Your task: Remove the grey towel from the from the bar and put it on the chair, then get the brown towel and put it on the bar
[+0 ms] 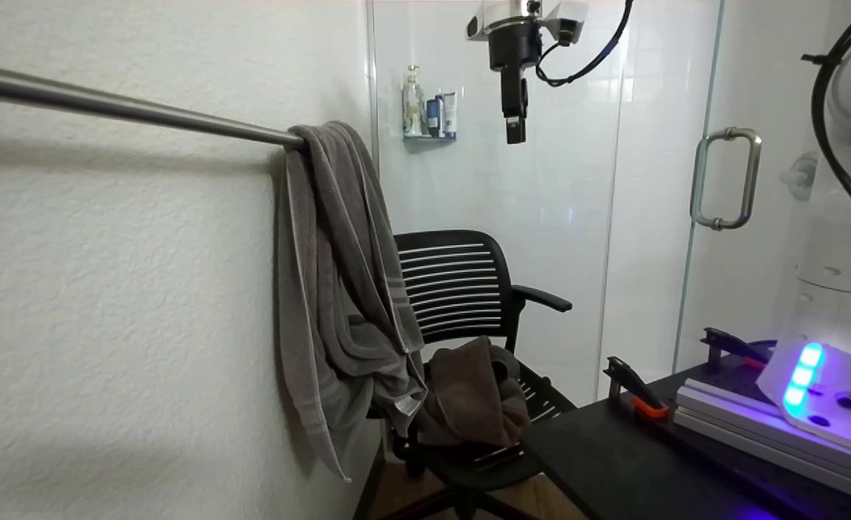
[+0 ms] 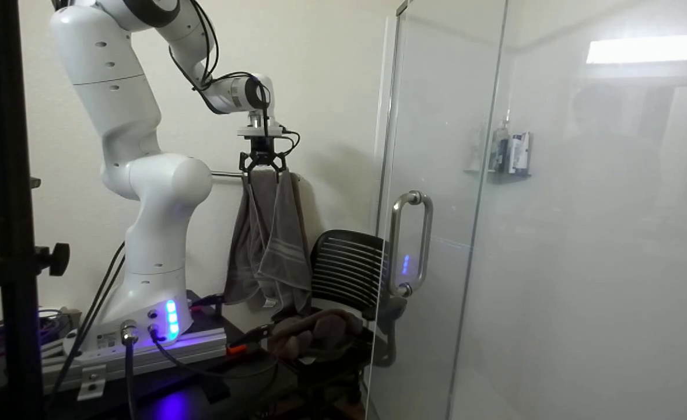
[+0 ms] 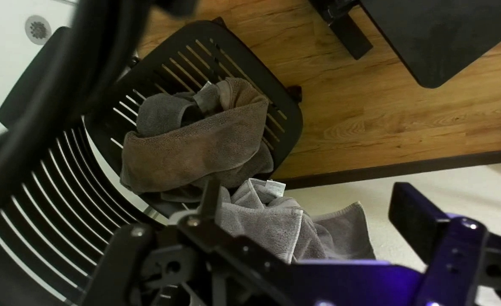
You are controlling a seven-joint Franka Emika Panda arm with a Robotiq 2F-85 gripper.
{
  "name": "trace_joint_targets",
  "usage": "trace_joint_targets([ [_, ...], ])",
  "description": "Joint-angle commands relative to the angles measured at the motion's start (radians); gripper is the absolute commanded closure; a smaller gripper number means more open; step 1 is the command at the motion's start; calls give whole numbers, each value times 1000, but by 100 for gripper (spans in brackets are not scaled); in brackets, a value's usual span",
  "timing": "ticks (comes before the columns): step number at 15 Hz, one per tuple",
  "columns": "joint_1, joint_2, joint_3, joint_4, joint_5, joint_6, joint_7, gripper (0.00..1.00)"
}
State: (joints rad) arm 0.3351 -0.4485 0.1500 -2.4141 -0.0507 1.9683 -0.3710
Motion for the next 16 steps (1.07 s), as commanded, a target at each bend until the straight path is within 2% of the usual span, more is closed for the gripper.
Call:
trace_joint_targets([
  [1, 10, 137, -35, 73, 130, 38, -52, 0],
  [4, 21, 280, -37, 206, 287, -4, -137, 0],
  [9, -25, 452, 2, 423, 431, 8, -84, 0],
  [12, -42, 451, 19, 431, 469, 72, -34, 0],
  [16, -51, 449, 33, 429, 442, 48, -48, 0],
])
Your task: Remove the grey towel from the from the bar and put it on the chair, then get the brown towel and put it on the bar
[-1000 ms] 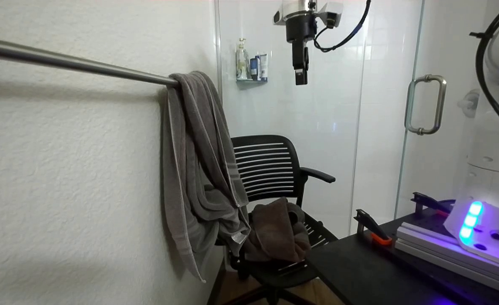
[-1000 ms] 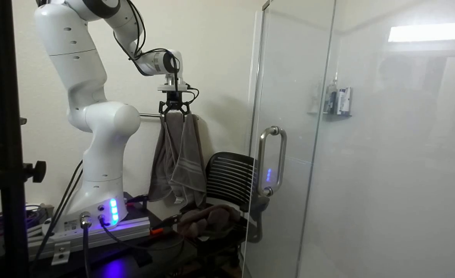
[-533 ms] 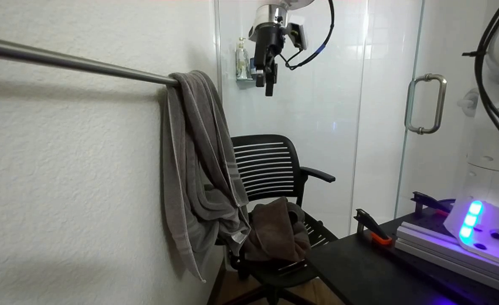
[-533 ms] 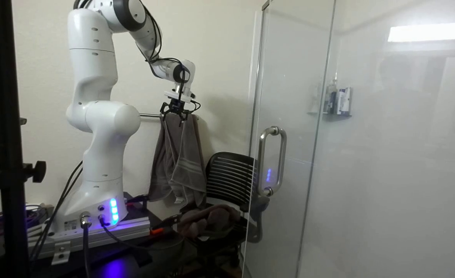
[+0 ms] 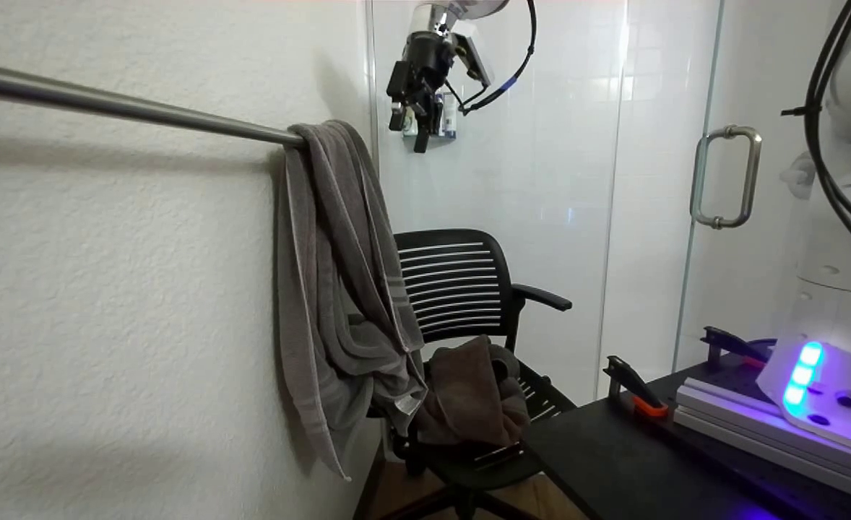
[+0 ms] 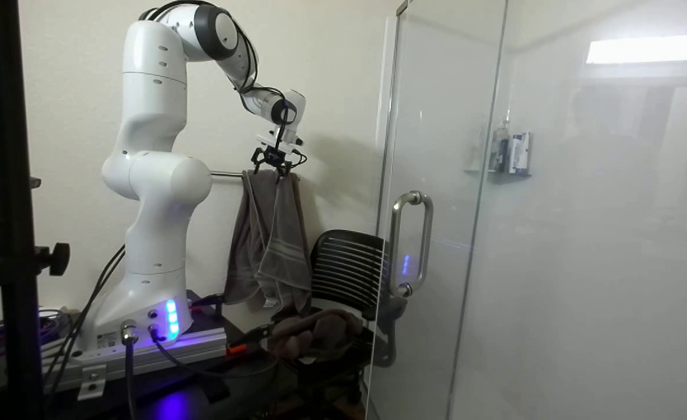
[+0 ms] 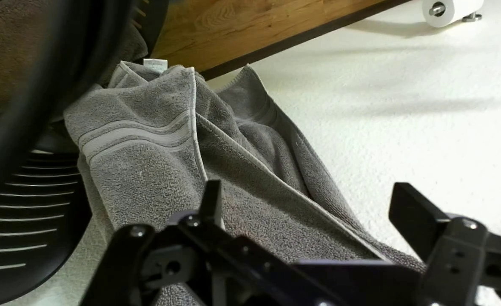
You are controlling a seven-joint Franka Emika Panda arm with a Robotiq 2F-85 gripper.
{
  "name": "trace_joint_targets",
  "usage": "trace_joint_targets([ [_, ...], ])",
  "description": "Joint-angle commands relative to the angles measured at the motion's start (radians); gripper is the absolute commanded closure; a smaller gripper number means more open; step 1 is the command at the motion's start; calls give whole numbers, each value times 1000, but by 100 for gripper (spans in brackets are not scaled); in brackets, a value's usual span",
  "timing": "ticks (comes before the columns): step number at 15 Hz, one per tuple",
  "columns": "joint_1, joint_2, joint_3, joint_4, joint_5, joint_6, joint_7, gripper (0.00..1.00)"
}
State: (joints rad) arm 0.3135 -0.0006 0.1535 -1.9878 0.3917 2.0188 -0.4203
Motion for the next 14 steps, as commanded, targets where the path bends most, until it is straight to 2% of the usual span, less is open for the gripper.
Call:
trace_joint_targets([
  [1, -29, -1, 33, -17, -22, 53, 19, 0],
  [2, -29, 36, 36, -2, -22, 88, 57, 0],
  [7, -14, 165, 91, 14, 114, 469, 142, 0],
  [9, -9, 207, 125, 6, 123, 652, 152, 0],
  [11, -10, 243, 151, 6, 85, 802, 163, 0],
  [12, -16, 249, 157, -9, 67, 843, 163, 21],
  [14, -20, 257, 160, -25, 25, 899, 181, 32],
])
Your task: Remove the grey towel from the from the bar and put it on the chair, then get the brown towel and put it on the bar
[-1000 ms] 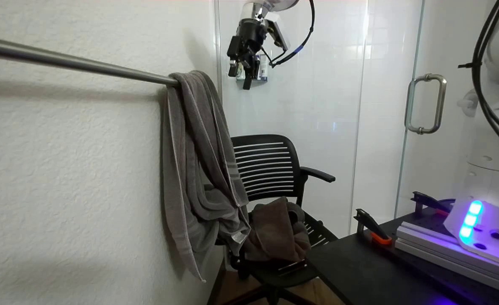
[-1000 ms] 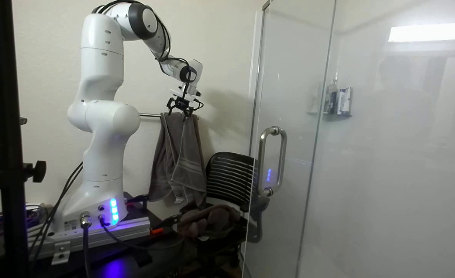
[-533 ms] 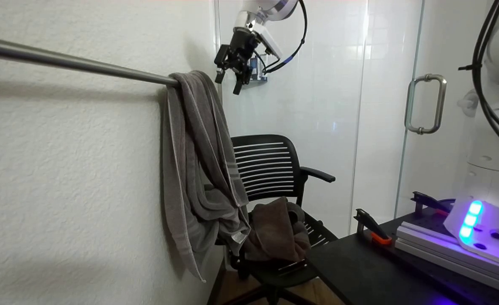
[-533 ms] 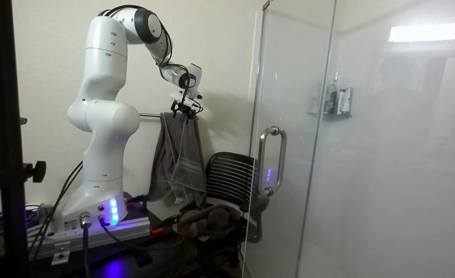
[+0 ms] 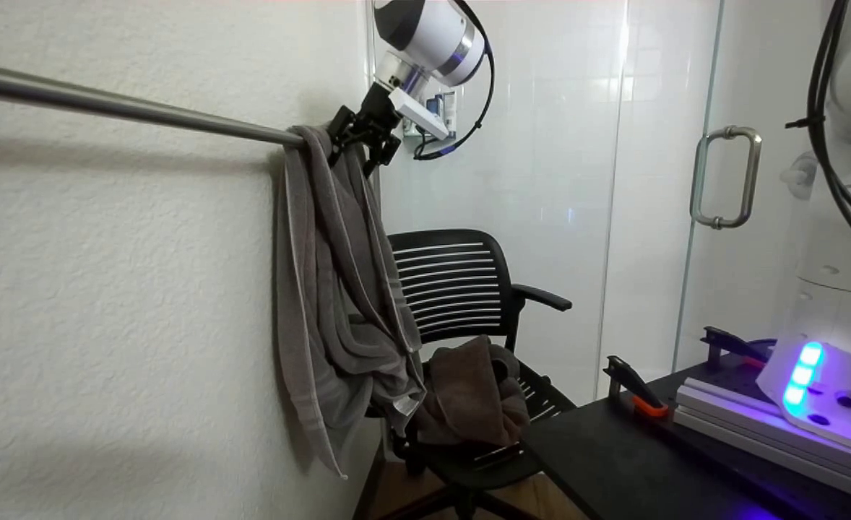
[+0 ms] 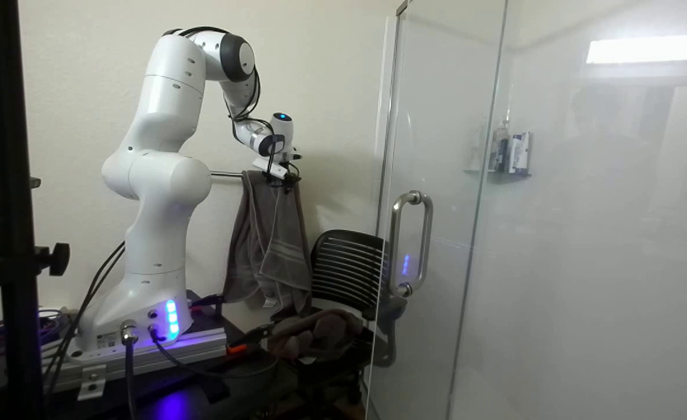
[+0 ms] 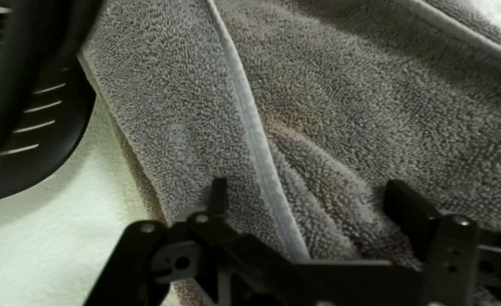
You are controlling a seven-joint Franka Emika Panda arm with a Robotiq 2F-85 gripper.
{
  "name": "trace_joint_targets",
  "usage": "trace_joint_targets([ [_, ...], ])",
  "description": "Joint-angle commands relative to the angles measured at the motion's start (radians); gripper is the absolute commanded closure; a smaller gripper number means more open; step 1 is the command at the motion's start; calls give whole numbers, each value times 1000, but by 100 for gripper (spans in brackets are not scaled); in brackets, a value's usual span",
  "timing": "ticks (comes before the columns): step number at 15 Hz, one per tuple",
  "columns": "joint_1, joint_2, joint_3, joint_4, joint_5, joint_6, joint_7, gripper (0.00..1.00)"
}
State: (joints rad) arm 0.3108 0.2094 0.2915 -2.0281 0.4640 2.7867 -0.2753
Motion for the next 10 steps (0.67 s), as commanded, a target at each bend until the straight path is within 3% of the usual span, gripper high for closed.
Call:
trace_joint_targets([
  [1, -18, 47, 23, 8, -69, 149, 44, 39],
  [2, 15, 44, -12, 5, -64, 157, 37, 47],
  [10, 17, 51, -47, 38, -114, 154, 130, 98],
])
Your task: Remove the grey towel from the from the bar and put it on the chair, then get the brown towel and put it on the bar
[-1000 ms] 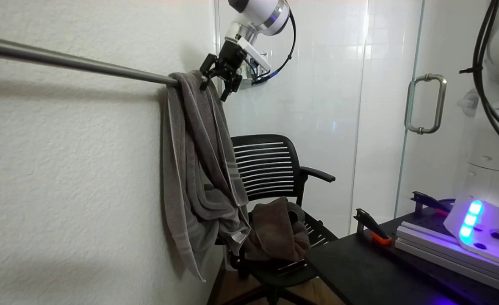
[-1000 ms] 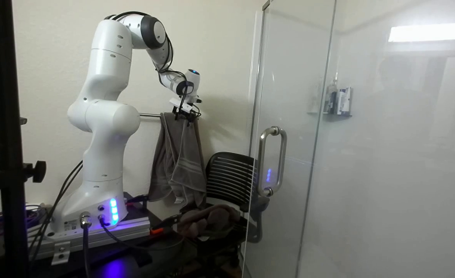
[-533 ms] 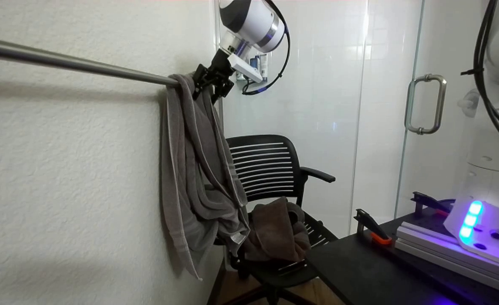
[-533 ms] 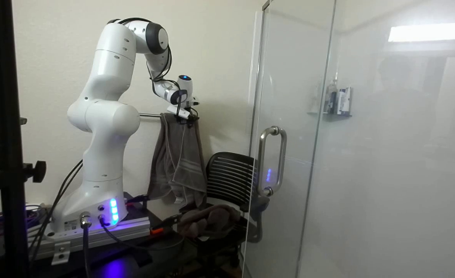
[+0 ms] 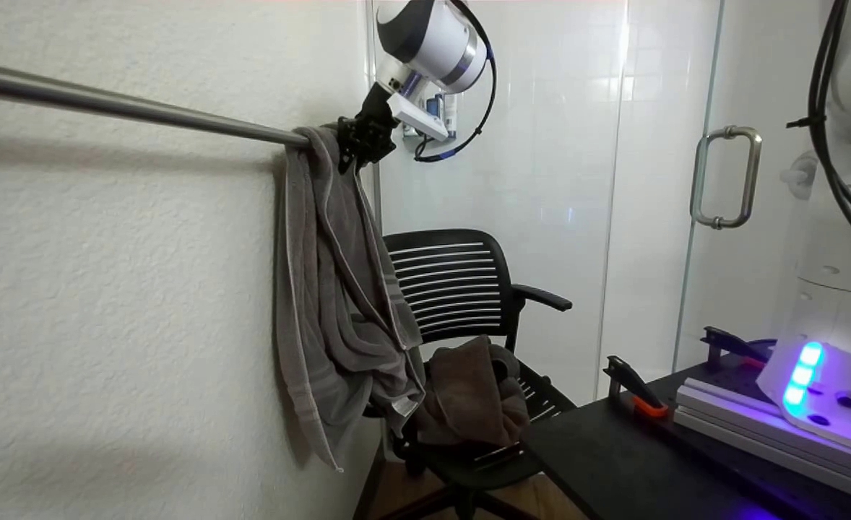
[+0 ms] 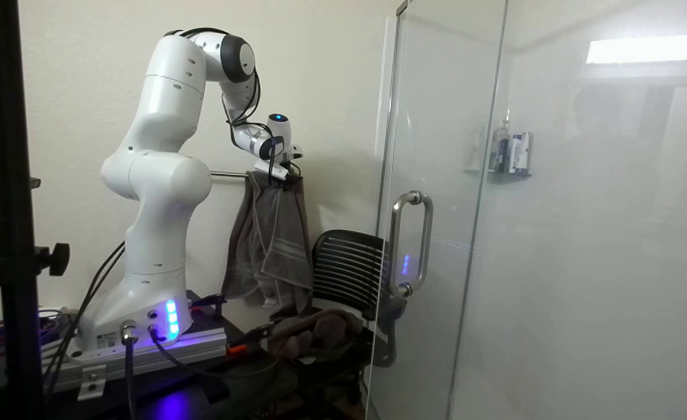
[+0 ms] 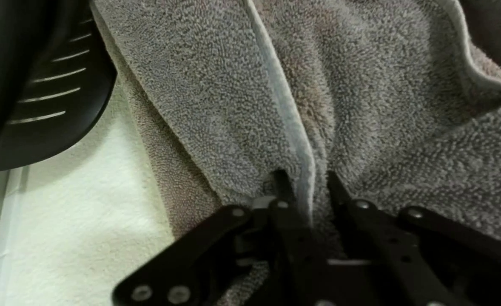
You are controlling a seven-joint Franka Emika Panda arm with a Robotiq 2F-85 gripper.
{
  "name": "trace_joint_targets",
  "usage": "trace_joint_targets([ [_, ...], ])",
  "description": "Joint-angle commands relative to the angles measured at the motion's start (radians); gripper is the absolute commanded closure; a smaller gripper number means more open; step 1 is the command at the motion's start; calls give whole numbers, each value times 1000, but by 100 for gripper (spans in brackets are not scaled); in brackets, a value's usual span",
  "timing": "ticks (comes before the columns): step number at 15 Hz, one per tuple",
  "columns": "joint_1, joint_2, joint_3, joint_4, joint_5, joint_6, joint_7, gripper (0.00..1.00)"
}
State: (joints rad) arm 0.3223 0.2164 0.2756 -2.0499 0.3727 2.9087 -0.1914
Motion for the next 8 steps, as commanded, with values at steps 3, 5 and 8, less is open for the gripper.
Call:
trace_joint_targets([
  [3, -45, 26, 8, 88, -61, -31, 122, 97],
  [5, -31, -19, -13, 102, -24, -107, 118, 96],
  [8, -82, -101, 21, 132, 23, -257, 108, 97],
])
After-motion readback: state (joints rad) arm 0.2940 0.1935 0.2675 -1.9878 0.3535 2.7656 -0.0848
